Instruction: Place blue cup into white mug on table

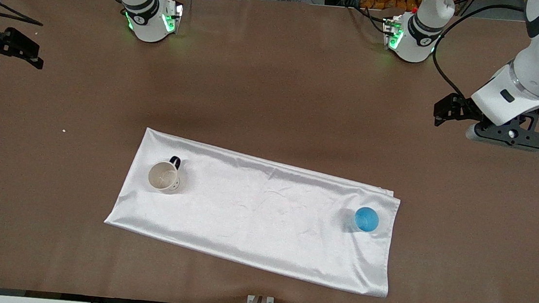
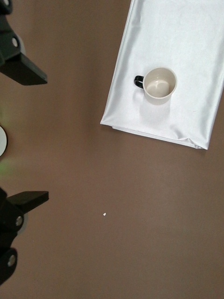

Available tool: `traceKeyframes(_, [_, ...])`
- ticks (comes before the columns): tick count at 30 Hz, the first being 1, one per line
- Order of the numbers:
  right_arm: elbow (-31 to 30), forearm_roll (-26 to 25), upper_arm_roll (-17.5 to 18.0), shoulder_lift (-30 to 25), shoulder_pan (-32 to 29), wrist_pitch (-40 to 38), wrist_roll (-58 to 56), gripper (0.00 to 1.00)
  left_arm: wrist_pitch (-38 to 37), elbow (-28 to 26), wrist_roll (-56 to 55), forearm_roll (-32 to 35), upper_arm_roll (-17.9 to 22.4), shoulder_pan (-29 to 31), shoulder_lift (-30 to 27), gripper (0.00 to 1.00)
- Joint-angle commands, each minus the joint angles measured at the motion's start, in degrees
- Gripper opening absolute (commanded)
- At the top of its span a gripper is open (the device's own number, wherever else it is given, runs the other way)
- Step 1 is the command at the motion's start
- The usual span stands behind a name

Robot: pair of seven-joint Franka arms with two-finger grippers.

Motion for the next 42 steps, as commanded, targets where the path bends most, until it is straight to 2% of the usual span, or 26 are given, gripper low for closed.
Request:
traceKeyframes(1, [0.3,0.5,0.4,-0.1,-0.5,-0.7,-0.6,1.0,-0.1,0.3,-0.7,1.7,-0.6,0.0,0.0,1.0])
traceKeyframes(14, [0.3,0.5,0.5,-0.1,-0.5,-0.6,-0.6,1.0,-0.1,0.4,-0.7,2.9,-0.7,-0.5,0.1,1.0])
traceKeyframes(24, [0.2,0.5,0.5,0.0,-0.5,-0.6,-0.4,1.0,0.2,0.5,-0.3,3.9,-2.5,-1.0,0.9,1.0])
traceKeyframes(42, [0.2,0.5,0.5,0.1,-0.4,-0.7,-0.3,1.0,6.8,4.8,-1.2,4.2,-3.5,-5.0,9.7,1.0])
